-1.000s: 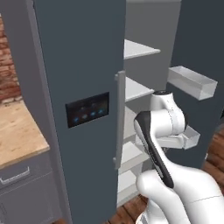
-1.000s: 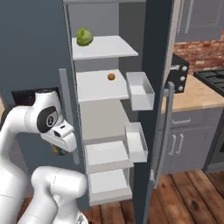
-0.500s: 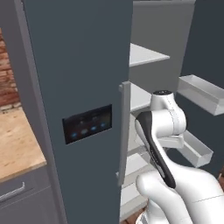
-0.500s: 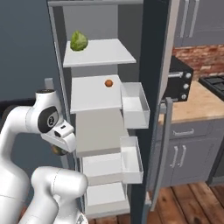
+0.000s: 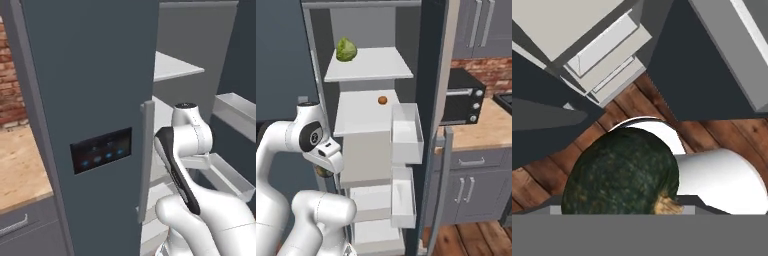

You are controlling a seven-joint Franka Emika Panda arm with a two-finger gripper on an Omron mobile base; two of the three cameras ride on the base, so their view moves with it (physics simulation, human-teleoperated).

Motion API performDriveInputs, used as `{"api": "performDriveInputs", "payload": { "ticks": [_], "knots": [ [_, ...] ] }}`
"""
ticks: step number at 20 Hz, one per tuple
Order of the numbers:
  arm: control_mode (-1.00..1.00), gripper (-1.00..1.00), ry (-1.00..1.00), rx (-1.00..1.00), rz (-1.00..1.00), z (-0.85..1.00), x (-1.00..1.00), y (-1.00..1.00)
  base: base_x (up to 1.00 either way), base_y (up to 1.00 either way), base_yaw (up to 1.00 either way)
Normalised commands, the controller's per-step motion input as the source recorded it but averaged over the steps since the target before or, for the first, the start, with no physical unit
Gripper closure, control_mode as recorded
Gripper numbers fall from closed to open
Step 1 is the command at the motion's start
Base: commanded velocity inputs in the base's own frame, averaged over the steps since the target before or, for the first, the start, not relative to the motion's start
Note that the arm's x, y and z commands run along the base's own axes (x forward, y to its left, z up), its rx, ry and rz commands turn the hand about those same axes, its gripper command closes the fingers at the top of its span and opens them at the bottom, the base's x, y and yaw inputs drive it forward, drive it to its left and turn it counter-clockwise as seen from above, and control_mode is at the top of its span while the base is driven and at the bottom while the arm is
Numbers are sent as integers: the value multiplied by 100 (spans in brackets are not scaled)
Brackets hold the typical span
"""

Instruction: Place the squash in the correct fridge rack based on whether it is a fruit or vegetable. Finally, close the fridge door.

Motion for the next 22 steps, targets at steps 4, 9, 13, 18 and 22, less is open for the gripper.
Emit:
{"api": "performDriveInputs", "payload": {
  "ticks": [4,9,13,18,22],
  "knots": [
    [100,100,0,0,0,0,0,0,51,-9,15],
    [100,100,0,0,0,0,0,0,40,-34,18],
    [100,100,0,0,0,0,0,0,34,-35,19],
    [100,100,0,0,0,0,0,0,37,-32,19],
    [100,100,0,0,0,0,0,0,37,-30,18]
  ]
}}
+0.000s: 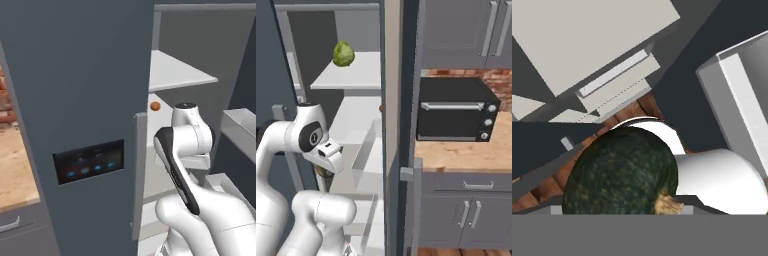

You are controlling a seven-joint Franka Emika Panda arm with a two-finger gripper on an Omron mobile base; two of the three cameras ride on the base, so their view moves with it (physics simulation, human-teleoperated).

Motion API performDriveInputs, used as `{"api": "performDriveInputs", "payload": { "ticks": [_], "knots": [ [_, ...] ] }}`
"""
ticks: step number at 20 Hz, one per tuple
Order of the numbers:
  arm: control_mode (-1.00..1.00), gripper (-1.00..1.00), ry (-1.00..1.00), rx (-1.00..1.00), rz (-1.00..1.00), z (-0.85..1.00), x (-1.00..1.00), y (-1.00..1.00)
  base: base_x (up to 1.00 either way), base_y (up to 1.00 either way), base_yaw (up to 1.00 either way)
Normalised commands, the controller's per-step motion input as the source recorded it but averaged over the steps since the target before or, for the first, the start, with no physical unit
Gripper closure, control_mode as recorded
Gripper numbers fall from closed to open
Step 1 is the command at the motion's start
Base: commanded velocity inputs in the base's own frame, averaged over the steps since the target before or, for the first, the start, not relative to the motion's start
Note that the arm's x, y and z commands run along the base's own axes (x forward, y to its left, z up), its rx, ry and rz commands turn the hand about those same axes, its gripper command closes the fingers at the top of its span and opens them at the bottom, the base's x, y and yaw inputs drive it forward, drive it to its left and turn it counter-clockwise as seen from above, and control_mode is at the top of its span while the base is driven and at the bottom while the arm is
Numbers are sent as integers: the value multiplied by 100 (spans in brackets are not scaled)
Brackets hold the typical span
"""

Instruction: Place the squash in the correct fridge rack based on whether it is a fruit or vegetable. Finally, close the fridge door.

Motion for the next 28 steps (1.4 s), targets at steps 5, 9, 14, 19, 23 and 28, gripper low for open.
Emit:
{"api": "performDriveInputs", "payload": {
  "ticks": [5,9,14,19,23,28],
  "knots": [
    [100,100,0,0,0,0,0,0,37,-19,17],
    [-100,100,-1,1,4,0,4,-8,22,-4,10],
    [-100,100,-6,5,10,26,24,-33,0,0,0],
    [-100,100,-8,0,0,92,42,-13,0,0,0],
    [-100,100,-6,0,0,100,50,0,0,0,0],
    [-100,100,-9,-2,-2,100,34,5,0,0,0]
  ]
}}
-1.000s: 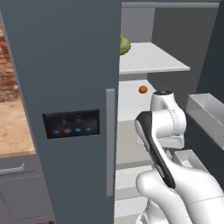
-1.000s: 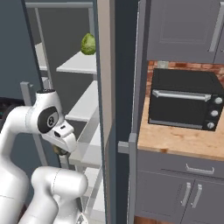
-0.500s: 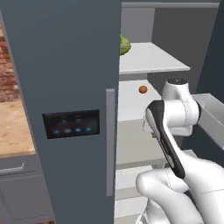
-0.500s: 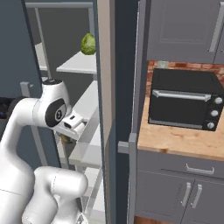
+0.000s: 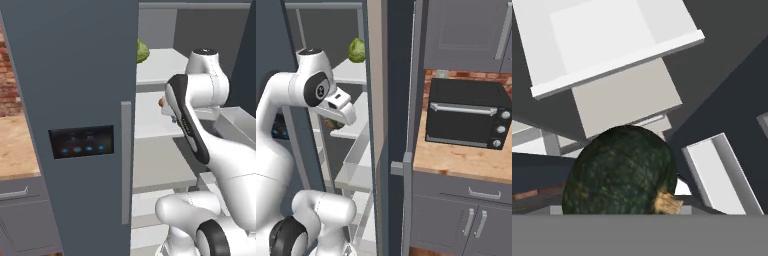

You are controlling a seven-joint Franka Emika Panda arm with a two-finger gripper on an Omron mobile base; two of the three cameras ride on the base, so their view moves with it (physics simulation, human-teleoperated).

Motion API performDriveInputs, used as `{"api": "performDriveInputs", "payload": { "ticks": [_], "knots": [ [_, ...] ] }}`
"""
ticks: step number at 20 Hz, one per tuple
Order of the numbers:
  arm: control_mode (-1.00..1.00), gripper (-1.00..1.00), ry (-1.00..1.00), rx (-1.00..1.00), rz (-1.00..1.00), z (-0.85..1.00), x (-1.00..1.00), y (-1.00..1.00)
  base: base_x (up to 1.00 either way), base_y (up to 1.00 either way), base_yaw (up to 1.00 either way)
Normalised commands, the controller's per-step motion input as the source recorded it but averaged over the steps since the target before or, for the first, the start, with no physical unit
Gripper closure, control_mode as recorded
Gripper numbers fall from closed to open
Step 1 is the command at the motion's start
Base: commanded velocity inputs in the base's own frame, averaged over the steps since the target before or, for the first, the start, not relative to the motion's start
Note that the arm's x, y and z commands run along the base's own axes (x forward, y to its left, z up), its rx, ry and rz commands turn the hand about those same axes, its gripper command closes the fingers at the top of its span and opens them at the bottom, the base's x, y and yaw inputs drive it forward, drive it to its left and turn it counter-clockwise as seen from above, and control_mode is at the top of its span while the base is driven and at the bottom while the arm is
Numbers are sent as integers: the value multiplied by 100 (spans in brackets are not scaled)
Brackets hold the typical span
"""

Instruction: Place the squash in the correct fridge rack based on whether it is a fruit or vegetable. Finally, close the fridge door.

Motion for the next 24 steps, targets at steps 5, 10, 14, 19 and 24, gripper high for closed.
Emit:
{"api": "performDriveInputs", "payload": {
  "ticks": [5,10,14,19,24],
  "knots": [
    [-100,100,-19,-1,-1,69,40,0,0,0,0],
    [-100,100,-15,0,0,34,50,0,0,0,0],
    [-100,100,-18,0,0,13,58,-1,0,0,0],
    [-100,100,-15,-2,0,20,58,0,0,0,0],
    [-100,100,-9,-2,-3,7,63,-7,0,0,0]
  ]
}}
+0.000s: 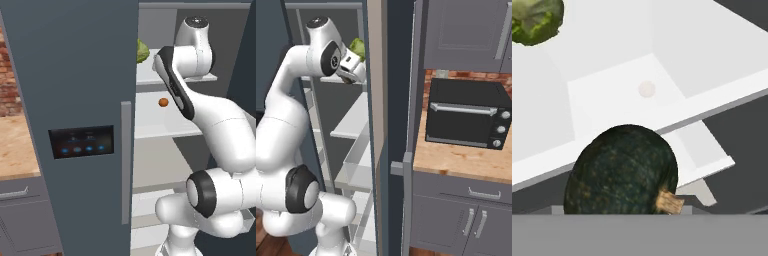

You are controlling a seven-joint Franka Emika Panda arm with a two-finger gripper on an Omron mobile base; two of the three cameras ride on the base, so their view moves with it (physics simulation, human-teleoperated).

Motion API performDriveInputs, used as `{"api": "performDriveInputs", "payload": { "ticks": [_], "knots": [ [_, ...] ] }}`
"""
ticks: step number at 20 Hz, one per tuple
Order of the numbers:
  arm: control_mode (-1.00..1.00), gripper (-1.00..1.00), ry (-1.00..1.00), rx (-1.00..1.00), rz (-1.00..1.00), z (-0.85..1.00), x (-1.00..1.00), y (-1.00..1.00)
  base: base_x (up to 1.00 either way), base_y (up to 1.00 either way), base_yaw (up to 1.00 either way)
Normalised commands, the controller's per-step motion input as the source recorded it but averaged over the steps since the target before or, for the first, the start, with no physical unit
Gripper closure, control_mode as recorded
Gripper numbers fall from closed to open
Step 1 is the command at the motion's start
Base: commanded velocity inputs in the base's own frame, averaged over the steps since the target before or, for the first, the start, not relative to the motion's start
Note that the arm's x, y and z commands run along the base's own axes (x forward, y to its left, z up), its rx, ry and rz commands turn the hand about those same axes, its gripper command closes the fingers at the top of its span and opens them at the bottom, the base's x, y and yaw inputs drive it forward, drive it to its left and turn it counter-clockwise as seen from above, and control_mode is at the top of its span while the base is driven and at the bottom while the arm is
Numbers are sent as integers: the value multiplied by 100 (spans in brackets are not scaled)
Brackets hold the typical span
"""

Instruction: Place the squash in the correct fridge rack based on whether it is a fruit or vegetable. Finally, close the fridge door.

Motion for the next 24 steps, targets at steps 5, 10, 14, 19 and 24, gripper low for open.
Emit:
{"api": "performDriveInputs", "payload": {
  "ticks": [5,10,14,19,24],
  "knots": [
    [-100,100,-4,-2,-3,3,55,-17,0,0,0],
    [-100,100,-1,0,0,-4,68,-13,0,0,0],
    [-100,100,0,0,0,-16,71,-9,0,0,0],
    [-100,100,0,0,0,-21,52,-14,0,0,0],
    [-100,-100,0,0,0,-24,47,-9,0,0,0]
  ]
}}
